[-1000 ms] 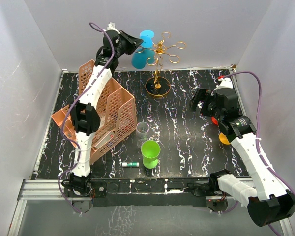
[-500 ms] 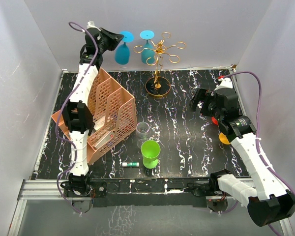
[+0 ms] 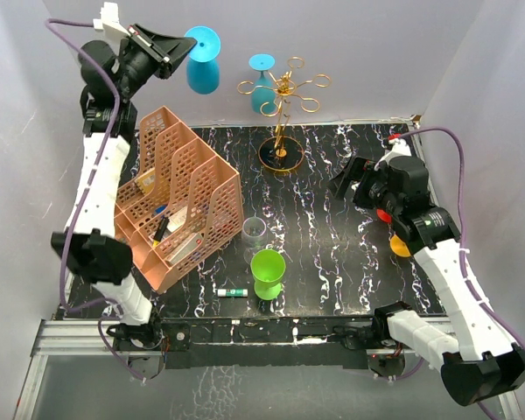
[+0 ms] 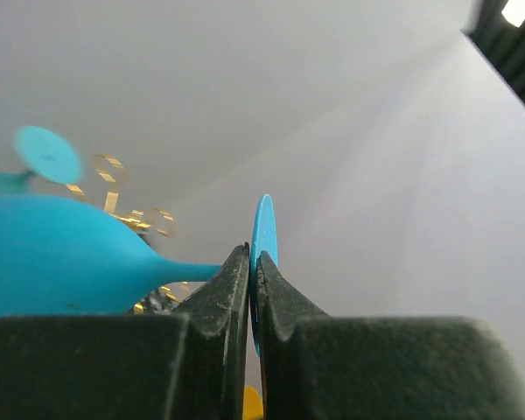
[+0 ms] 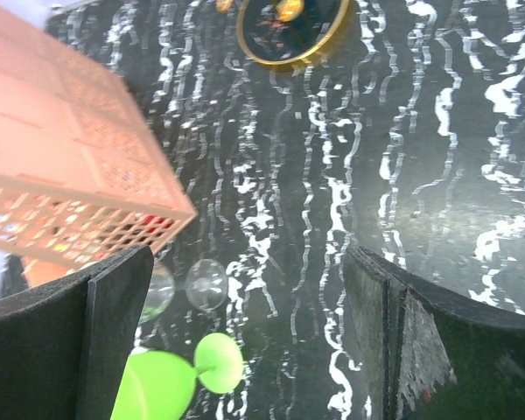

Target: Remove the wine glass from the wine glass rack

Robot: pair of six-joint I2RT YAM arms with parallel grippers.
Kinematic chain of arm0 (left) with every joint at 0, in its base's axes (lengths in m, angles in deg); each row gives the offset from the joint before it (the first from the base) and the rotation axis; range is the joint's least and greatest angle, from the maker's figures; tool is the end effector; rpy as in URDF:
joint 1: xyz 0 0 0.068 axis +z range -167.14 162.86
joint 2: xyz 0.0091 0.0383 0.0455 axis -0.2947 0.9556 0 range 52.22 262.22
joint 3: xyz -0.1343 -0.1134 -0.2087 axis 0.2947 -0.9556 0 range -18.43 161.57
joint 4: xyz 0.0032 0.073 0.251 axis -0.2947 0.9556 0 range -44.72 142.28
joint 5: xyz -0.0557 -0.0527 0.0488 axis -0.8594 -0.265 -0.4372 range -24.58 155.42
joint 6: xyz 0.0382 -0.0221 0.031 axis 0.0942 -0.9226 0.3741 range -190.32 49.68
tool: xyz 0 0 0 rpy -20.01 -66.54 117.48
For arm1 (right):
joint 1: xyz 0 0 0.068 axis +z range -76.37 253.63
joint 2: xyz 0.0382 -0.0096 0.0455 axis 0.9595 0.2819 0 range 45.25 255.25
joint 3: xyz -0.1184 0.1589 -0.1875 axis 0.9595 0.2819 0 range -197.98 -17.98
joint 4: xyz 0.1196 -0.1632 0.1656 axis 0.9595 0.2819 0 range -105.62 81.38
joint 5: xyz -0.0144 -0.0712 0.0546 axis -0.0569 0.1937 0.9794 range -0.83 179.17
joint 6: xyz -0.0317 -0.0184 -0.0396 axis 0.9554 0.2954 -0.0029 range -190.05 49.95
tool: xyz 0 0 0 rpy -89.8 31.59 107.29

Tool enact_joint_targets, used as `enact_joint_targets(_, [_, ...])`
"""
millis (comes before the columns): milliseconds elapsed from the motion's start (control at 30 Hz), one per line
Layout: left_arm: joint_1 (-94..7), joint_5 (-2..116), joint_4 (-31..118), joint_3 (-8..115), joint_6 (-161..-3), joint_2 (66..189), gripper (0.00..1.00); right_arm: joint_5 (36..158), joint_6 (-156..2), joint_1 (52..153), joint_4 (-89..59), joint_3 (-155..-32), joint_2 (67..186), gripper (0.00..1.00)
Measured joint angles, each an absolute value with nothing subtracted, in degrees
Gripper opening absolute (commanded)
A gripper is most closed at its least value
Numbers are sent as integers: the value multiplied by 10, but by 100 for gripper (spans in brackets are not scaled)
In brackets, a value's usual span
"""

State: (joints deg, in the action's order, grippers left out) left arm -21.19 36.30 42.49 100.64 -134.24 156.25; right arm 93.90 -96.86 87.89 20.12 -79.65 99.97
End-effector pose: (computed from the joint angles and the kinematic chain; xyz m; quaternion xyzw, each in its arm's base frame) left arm 0.4027 -0.0459 0.5233 -0.1085 0.5954 -0.5600 0.5658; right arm 0.1925 0.0520 0.3655 0.0731 0.8571 0.2116 0.4639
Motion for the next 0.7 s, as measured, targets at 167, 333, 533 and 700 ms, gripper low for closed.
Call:
enact_joint_targets(167, [-233,304,317,908,-1374,1435,0,1011,-1004,879,185,-796,968,99])
enact_joint_targets(333, [-293,268,240,820,-1395,1359,0,1057,-1034,879,142,-779,919,99])
enact_joint_targets(533, [-371,236,104,669,-1472,1328,0,1104,-1084,879,60,-733,884,99])
enact_joint_targets(700, [-411,235,-5,564,-1552,1329,0,1160,-1168,879,-53,-690,881,100])
